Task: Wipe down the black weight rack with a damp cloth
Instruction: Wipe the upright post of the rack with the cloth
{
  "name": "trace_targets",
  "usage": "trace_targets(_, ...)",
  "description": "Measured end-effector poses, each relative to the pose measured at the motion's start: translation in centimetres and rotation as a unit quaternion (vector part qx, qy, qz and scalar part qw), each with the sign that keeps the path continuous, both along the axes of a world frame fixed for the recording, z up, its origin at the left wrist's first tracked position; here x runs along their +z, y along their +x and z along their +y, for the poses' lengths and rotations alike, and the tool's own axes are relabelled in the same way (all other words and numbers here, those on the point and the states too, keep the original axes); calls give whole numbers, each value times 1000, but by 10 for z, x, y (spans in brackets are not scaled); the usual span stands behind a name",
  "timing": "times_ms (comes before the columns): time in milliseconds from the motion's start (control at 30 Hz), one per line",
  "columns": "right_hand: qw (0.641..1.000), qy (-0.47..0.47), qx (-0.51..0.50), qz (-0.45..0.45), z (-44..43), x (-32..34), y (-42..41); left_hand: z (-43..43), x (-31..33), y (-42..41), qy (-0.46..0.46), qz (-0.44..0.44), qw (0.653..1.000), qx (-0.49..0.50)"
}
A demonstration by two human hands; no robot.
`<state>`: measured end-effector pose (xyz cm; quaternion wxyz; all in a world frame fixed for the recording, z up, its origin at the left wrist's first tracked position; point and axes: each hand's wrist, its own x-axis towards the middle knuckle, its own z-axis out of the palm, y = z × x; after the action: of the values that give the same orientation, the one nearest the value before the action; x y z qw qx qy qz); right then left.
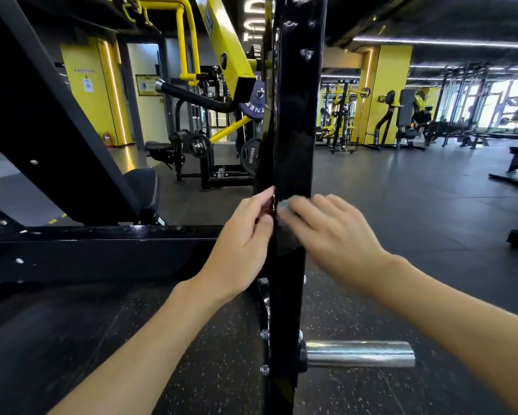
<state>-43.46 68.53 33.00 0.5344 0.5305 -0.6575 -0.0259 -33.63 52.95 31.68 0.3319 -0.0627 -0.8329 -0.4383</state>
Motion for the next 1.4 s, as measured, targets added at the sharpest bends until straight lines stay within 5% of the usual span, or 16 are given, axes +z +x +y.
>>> trace_targets(100,995,-84,7,-44,-7,-12,4,1,-12,2,-128,-17,990,59)
trace_targets(233,999,5,23,29,-3,-26,4,6,-28,4,-244,-26,960,137)
trace_targets(367,996,-88,12,7,-9,-23,4,10,-39,-2,-283,-24,942,179)
trace_targets(533,998,-33,38,22,-5,-48,-2,12,-59,-6,-332,9,920,208)
trace_targets(867,986,-167,-6,-3,-11,-106,-2,-8,-98,-4,-409,42,894,180)
trace_targets(1067,973,-224,-38,-35,-20,-137,6,-12,-144,-2,-321,82,938,105)
trace_targets(1200,983,-175,-49,-39,-23,-178,17,-13,-161,-6,-110,56,992,22)
trace_targets(1267,989,-137,-49,-27,-22,-180,17,-10,-164,-8,-33,15,999,11)
trace_targets(1400,974,-213,-36,-73,-26,-173,15,-4,-171,-10,38,-11,999,3)
